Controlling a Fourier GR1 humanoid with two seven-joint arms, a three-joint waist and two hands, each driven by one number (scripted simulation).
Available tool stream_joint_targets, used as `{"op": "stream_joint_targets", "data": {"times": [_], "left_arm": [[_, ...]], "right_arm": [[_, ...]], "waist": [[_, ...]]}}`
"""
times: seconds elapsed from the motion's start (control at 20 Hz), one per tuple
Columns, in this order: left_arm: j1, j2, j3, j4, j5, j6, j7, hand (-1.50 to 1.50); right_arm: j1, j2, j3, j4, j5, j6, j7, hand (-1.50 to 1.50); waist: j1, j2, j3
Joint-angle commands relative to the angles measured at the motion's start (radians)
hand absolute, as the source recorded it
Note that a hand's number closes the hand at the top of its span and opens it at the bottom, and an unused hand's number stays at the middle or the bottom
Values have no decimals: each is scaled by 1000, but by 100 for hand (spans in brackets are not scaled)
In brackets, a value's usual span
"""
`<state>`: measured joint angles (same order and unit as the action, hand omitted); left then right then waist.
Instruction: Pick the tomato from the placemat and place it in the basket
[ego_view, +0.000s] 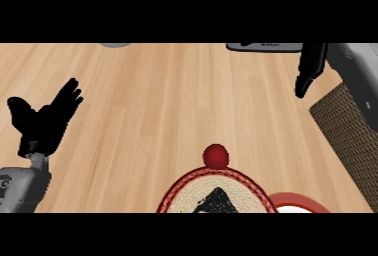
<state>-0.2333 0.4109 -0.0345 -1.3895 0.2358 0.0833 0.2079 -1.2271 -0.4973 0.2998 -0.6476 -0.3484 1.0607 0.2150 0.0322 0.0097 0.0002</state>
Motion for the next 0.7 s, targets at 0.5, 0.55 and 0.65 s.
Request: {"op": "stream_joint_targets", "data": {"times": [0.5, 0.55, 0.65], "left_arm": [[-19, -28, 56, 61, -26, -19, -28, 0], [34, -39, 35, 3, -44, -1, -8, 0], [-21, -29, 58, 55, -46, -14, -14, 0]], "right_arm": [[284, 113, -38, -108, 220, -144, -252, -150], [307, 117, -59, -118, 192, -141, -236, -150], [387, 123, -42, -189, 242, -187, -273, -150]], "waist": [[-25, -5, 0], [-26, -9, 0], [-33, -9, 0]]}}
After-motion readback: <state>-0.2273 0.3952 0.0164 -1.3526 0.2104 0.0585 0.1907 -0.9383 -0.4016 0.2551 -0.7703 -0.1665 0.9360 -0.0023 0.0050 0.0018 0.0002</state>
